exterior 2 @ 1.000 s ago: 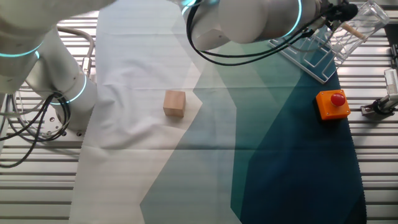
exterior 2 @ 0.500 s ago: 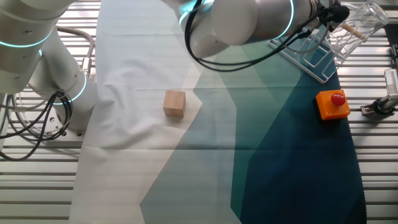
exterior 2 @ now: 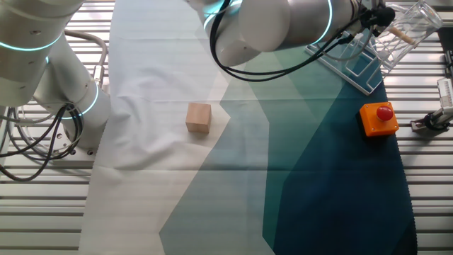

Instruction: Put the cup on the cup rack

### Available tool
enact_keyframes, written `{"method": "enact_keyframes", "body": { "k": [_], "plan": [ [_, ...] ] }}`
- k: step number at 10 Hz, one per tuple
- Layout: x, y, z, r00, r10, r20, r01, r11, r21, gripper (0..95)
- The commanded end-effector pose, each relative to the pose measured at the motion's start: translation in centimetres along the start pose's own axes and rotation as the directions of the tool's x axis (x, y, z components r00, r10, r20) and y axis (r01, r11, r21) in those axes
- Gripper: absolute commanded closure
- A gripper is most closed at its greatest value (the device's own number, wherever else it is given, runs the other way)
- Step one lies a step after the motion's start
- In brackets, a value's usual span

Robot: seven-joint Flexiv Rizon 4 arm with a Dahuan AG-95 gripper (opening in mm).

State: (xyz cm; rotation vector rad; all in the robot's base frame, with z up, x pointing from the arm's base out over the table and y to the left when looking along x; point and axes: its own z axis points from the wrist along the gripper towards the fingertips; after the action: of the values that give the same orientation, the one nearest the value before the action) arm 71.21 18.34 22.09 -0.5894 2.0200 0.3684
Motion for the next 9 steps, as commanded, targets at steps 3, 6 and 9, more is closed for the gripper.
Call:
{"method": "enact_keyframes", "body": {
  "k": [3, 6, 9],
  "plan": [
    [0.6, -0.1, 0.1, 1.0, -0.003, 0.01, 0.003, 1.0, -0.007, 95.0],
    [1.1, -0.2, 0.3, 1.0, -0.004, 0.018, 0.004, 1.0, -0.006, 95.0],
    [1.9, -0.4, 0.9, 0.999, -0.008, 0.032, 0.008, 1.0, 0.0, 95.0]
  ]
}}
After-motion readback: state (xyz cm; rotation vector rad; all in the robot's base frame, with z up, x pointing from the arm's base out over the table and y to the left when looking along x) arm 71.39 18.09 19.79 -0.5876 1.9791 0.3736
